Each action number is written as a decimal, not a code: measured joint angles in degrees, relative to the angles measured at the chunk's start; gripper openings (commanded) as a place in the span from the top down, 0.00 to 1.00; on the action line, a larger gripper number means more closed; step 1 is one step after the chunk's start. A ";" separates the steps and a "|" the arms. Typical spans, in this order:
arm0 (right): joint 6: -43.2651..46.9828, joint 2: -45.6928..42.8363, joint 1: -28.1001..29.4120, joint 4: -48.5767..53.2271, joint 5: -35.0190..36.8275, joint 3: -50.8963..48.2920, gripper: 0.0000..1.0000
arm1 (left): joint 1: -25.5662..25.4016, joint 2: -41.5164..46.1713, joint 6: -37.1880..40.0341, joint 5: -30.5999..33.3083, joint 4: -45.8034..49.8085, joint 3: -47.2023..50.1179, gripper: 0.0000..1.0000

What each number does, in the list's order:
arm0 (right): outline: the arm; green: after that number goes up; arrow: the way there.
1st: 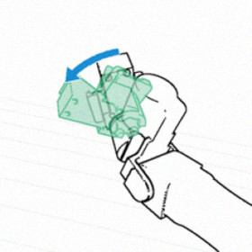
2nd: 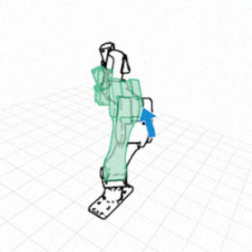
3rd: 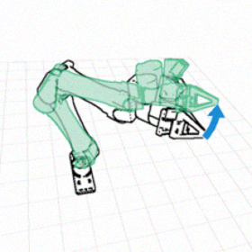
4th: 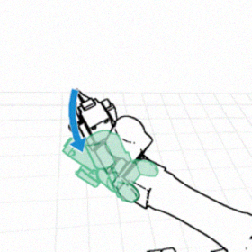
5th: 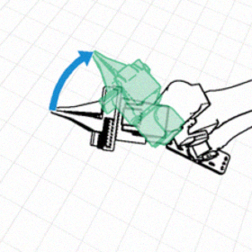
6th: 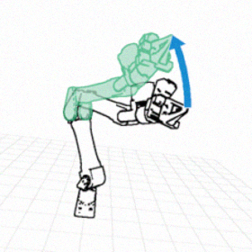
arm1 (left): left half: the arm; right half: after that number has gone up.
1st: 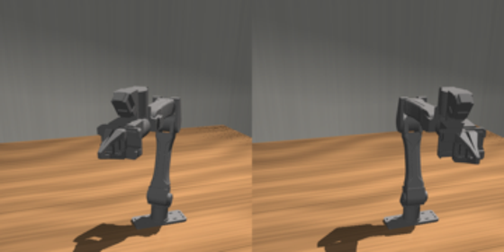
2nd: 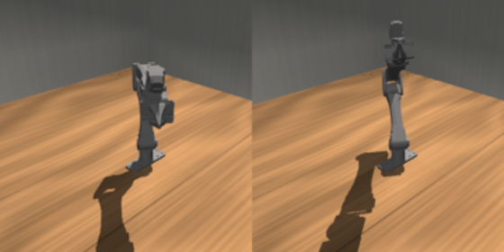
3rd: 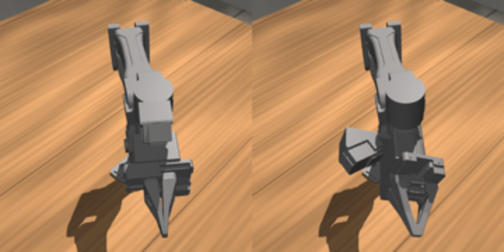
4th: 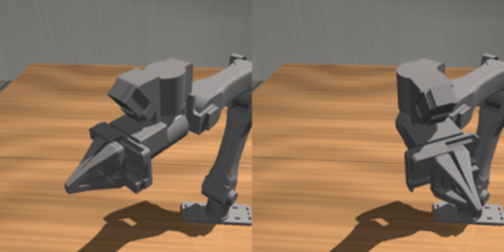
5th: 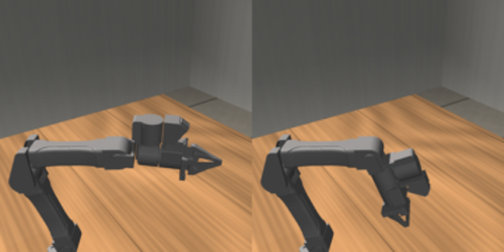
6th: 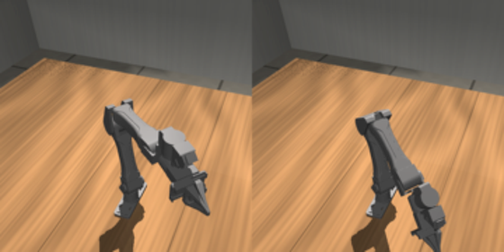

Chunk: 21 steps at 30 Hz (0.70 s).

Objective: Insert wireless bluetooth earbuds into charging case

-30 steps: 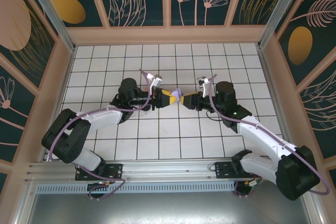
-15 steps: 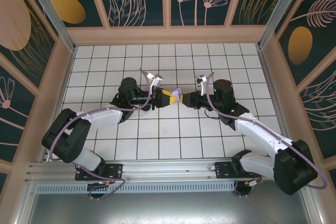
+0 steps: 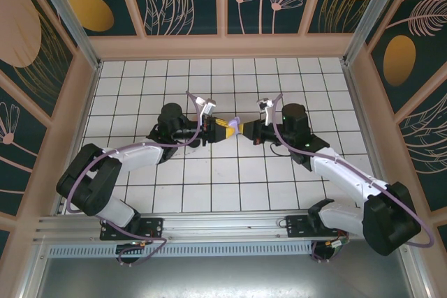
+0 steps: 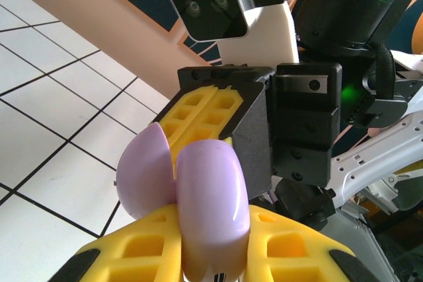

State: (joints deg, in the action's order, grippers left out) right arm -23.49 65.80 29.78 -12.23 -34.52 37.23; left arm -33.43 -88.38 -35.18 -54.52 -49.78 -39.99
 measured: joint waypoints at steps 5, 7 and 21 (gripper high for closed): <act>0.13 0.04 0.13 0.17 0.59 0.35 1.00 | -0.02 -0.31 -0.04 0.87 0.15 -0.04 0.49; 0.33 0.04 0.20 0.57 1.55 0.96 1.00 | -0.02 -0.28 0.66 1.84 0.85 -0.04 0.43; 9.40 3.19 0.26 11.89 17.03 9.46 1.00 | 3.54 3.96 18.67 9.55 28.28 -10.03 0.24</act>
State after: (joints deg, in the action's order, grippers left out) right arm -14.09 68.99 30.04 -0.34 -17.50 46.70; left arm -29.89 -84.42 -16.51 -44.97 -21.50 -50.02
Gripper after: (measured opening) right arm 0.051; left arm 0.750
